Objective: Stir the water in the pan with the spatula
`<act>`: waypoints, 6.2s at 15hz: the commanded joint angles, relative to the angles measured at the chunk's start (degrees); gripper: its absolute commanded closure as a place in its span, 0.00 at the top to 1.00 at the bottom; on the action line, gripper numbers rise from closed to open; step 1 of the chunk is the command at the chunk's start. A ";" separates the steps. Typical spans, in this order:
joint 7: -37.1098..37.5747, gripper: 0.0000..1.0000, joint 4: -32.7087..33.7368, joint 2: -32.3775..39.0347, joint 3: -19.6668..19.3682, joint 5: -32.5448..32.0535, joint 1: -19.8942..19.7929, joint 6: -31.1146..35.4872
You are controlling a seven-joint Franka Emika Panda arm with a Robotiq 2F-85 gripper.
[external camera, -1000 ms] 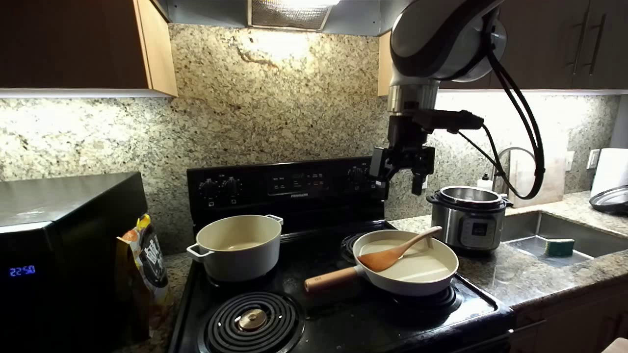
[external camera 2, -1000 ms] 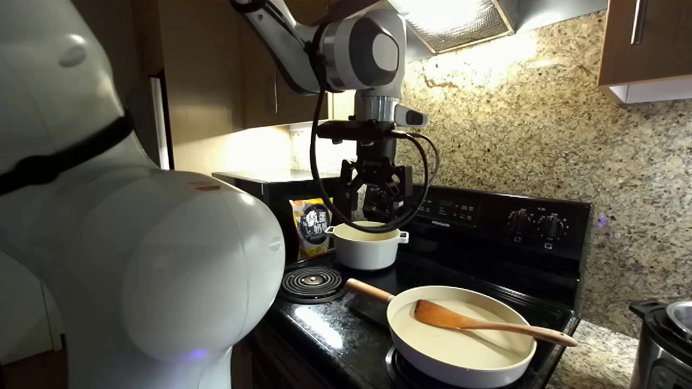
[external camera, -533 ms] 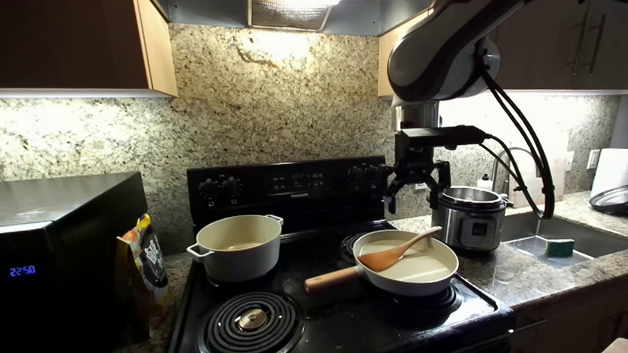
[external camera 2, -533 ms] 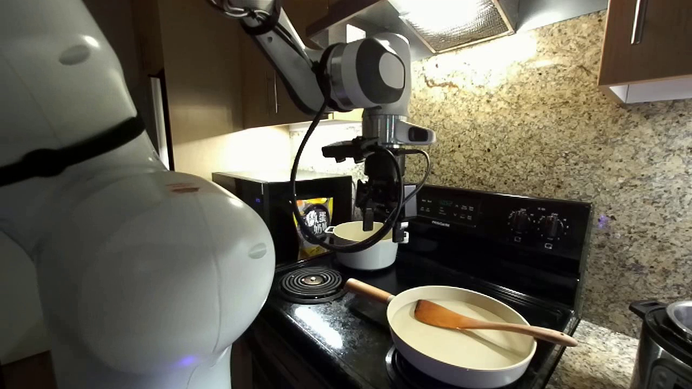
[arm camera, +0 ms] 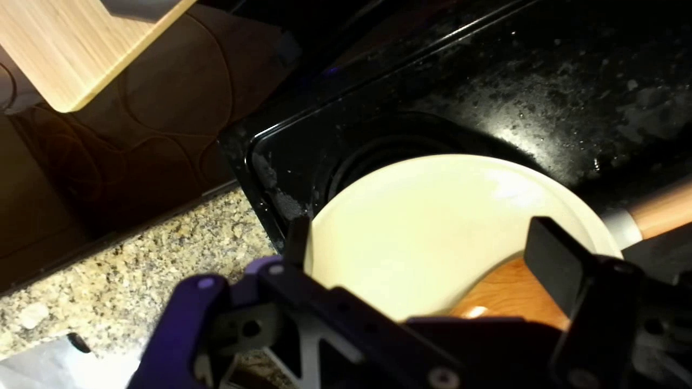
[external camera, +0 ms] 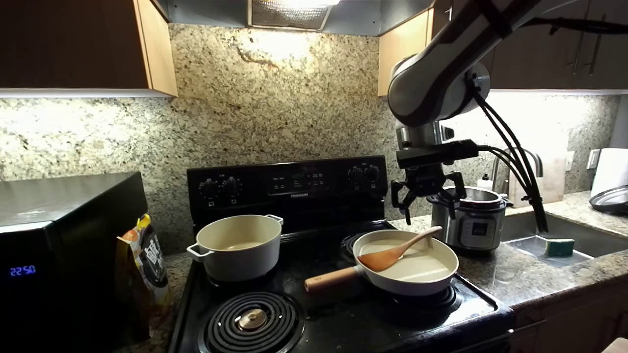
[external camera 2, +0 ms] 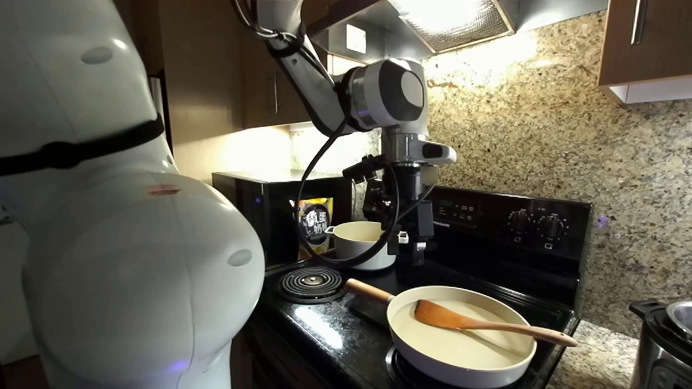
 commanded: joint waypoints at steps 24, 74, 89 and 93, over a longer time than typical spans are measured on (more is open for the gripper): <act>1.36 1.00 8.27 5.68 -6.82 0.03 -0.92 1.42; 19.92 1.00 26.45 29.97 -17.98 -1.93 0.93 8.64; 16.38 1.00 33.74 40.42 -18.89 6.56 -1.60 8.75; 14.43 1.00 35.84 42.80 -19.19 7.77 -2.35 8.97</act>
